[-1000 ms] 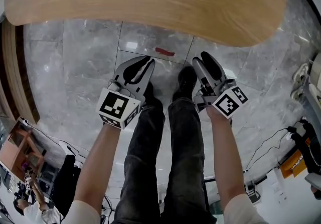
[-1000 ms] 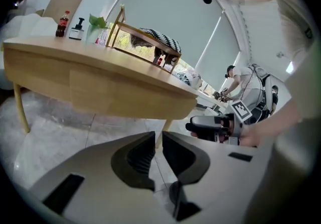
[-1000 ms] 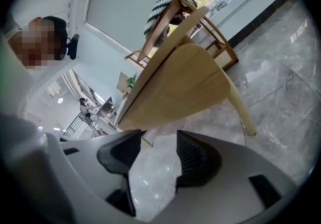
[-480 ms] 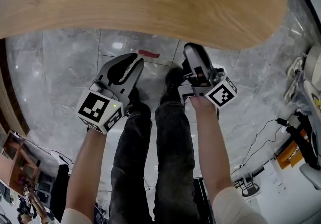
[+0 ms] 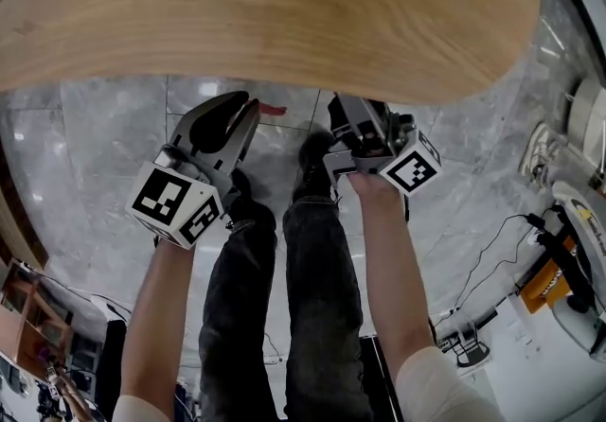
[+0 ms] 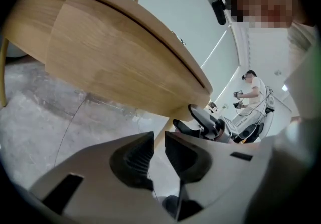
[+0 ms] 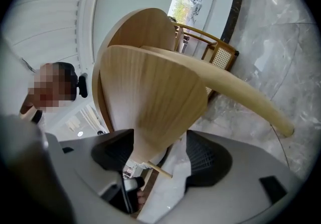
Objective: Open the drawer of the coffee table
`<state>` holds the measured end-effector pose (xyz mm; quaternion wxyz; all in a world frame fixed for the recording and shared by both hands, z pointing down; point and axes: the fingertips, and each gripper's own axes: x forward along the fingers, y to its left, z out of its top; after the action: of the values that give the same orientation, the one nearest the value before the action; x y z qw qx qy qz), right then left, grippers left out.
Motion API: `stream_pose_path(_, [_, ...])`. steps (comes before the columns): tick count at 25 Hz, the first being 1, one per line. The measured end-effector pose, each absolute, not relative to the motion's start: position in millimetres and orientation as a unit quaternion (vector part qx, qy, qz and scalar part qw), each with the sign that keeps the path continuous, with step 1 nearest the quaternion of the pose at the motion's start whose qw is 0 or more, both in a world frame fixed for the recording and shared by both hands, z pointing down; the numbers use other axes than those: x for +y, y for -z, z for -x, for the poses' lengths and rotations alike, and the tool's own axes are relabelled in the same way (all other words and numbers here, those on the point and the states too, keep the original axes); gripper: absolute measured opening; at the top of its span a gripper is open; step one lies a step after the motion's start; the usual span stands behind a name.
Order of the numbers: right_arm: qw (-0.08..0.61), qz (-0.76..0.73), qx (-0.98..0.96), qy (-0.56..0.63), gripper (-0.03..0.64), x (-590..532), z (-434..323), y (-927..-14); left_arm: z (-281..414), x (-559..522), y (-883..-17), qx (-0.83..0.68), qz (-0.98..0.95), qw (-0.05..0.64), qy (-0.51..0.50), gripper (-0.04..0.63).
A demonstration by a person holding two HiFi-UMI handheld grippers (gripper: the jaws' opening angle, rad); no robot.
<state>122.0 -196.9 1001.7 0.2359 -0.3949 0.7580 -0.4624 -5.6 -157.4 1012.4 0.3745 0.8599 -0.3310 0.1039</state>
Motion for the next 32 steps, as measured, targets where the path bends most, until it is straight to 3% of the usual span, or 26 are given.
stream_pose_path(11, [0.297, 0.355, 0.760, 0.456, 0.328, -202.3, -118.9, -989.4, 10.6, -161.7, -1015.1, -0.335, -0.859, 0.371, -0.113, 0.067])
stream_pose_path(15, [0.296, 0.345, 0.761, 0.464, 0.296, -195.5, -119.1, -994.3, 13.5, -155.9, -1021.4, -0.337, -0.855, 0.377, -0.118, 0.067])
stream_pose_path(32, [0.290, 0.339, 0.755, 0.482, 0.276, -160.6, -107.0, -987.1, 30.1, -140.9, -1002.8, -0.345, -0.857, 0.365, -0.115, 0.067])
